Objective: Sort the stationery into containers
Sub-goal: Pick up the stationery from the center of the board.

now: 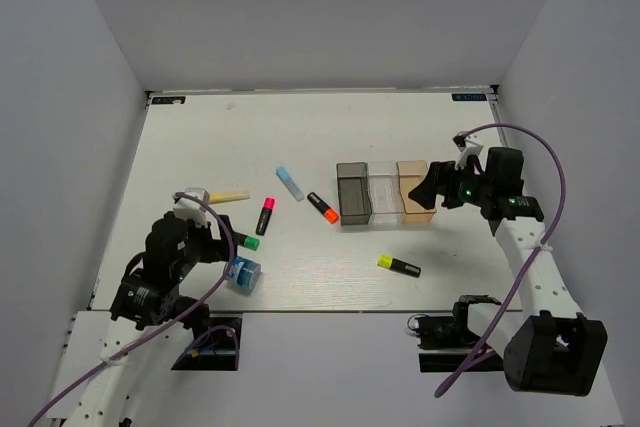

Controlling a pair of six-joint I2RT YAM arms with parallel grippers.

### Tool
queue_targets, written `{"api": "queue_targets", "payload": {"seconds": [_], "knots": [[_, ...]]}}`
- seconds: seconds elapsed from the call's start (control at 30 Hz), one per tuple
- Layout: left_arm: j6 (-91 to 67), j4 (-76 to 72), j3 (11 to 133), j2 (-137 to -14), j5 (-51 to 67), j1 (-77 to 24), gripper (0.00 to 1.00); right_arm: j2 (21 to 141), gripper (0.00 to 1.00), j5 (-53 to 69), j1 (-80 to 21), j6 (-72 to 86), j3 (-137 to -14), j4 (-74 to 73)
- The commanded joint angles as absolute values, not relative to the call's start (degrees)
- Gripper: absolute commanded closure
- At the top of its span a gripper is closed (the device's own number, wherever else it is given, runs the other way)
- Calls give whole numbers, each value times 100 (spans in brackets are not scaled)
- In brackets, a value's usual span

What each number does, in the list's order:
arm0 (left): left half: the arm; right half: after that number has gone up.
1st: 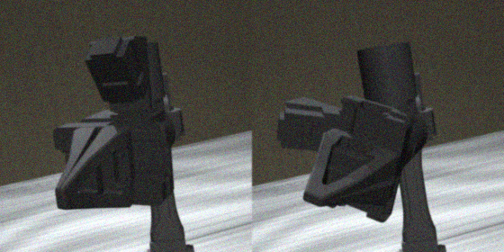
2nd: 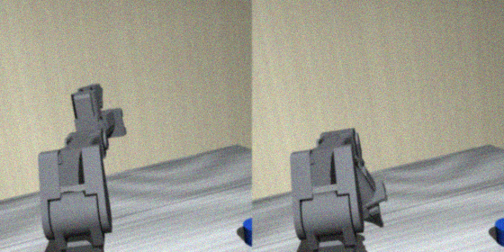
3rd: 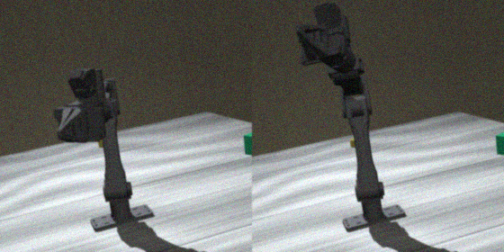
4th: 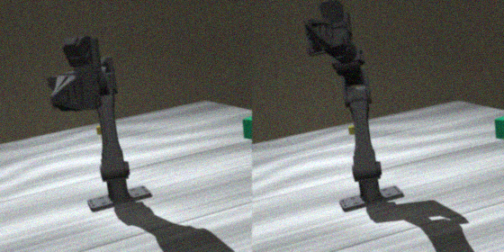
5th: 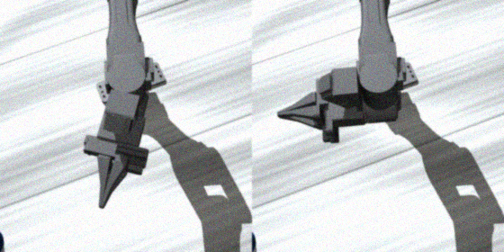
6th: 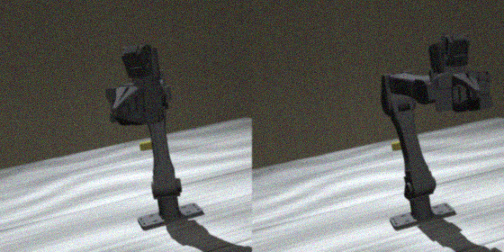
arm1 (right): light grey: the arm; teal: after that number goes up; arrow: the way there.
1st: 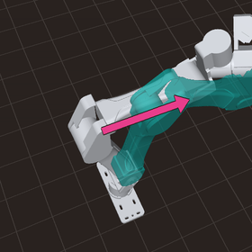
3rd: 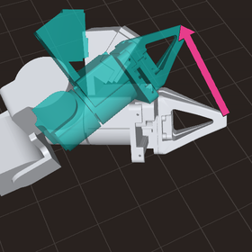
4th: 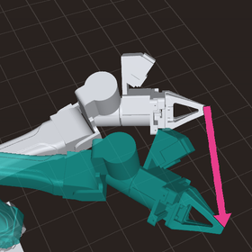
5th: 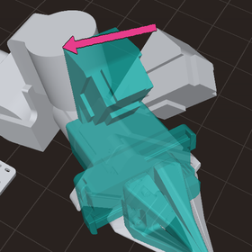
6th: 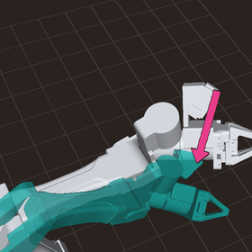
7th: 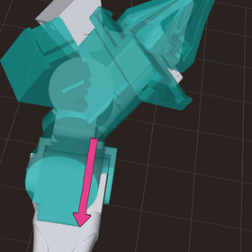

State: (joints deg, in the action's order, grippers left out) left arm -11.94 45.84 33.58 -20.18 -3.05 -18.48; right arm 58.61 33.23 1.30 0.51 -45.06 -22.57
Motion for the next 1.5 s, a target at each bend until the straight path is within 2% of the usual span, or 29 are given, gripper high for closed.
{"api": "queue_targets", "payload": {"seconds": [0.0,0.13,0.23,0.27,0.3,0.33,0.37,0.4,0.43,0.47,0.5,0.53,0.57,0.67,0.7,0.83,1.07,1.2,1.3,1.47], "knots": [[-1151,4552,3630,-2206,-45,-1819,0,5661,9,3410,114,35,-4509,-2091],[-1151,4597,3700,-2302,141,-1811,0,5590,9,3619,114,-200,-4509,-2222],[-1151,4755,3840,-2452,324,-1811,8,5441,9,3857,114,-718,-4317,-2242],[-1151,4798,3902,-2504,351,-1819,18,5388,18,3998,106,-782,-4298,-2259],[-1090,4947,3946,-2679,404,-1819,26,5362,57,4025,114,-817,-4298,-2276],[-1081,5000,3972,-2742,509,-1819,38,5361,79,4060,114,-817,-4298,-2294],[-1072,5097,4051,-2803,510,-1819,80,5353,99,4052,114,-835,-4298,-2329],[-1037,5159,4087,-2934,518,-1819,98,5353,100,4043,114,-852,-4307,-2329],[-1020,5333,4113,-3110,519,-1811,100,5370,100,4034,114,-861,-4324,-2364],[-863,5405,4157,-3259,571,-1811,100,5361,89,4034,106,-914,-4333,-2460],[-818,5492,4166,-3417,676,-1819,100,5422,26,4078,88,-1053,-4377,-2548],[-765,5528,4175,-3471,746,-1819,89,5458,10,4096,88,-1107,-4438,-2636],[-599,5563,4175,-3628,747,-1819,31,5467,10,4226,88,-1186,-4465,-2741],[-457,5818,4298,-4051,739,-1845,5,5493,10,4245,79,-1204,-4500,-2777],[-474,5914,4324,-4139,721,-1863,0,5537,10,4228,70,-1195,-4509,-2795],[-922,5880,4176,-4359,396,-2240,0,5590,10,4236,70,-1178,-4631,-2944],[-1256,5722,3867,-4735,-342,-3462,0,5572,10,4298,70,-1134,-4623,-2944],[-1520,5704,3824,-5036,-1498,-4103,0,5564,10,4324,79,-1134,-4649,-2979],[-1828,5643,3701,-5194,-1950,-4271,0,5546,10,4333,79,-1142,-4649,-3006],[-2030,5266,3323,-5238,-2021,-4280,0,5511,10,4394,79,-1125,-4649,-2997]]}}
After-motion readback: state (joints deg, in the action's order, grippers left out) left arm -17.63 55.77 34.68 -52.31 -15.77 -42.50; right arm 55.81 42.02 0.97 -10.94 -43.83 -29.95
